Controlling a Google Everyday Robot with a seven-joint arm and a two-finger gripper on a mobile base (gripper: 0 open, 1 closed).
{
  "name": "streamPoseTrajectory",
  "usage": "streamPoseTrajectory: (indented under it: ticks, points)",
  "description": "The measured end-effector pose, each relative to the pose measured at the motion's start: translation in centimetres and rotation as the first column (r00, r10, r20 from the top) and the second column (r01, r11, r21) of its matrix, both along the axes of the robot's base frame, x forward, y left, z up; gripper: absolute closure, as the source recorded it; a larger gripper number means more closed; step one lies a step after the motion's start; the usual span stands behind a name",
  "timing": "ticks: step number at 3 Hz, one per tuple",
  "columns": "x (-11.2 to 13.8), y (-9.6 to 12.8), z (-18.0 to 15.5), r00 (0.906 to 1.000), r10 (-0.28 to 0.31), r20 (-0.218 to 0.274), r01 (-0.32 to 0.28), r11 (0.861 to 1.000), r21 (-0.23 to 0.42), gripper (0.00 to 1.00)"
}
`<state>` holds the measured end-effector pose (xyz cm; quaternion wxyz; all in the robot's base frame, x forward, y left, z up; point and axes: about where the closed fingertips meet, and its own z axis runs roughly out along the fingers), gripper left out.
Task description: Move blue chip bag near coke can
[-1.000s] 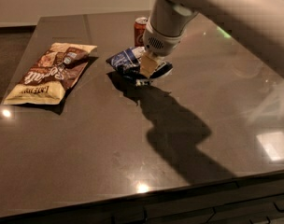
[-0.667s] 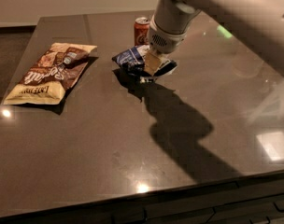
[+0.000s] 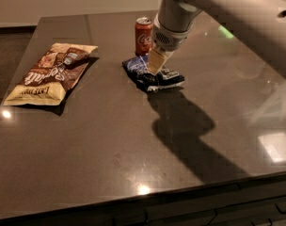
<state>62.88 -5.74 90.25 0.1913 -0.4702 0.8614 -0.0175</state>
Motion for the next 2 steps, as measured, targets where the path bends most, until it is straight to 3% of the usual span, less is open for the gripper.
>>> streamPoseTrajectory:
  ticks: [1, 2]
  points:
    - [-0.04, 0.06, -0.05, 1.0000, 0.002, -0.001, -0.002, 1.000, -0.001, 0.00]
    - [-0.04, 0.06, -0.05, 1.0000, 0.002, -0.001, -0.002, 1.000, -0.001, 0.00]
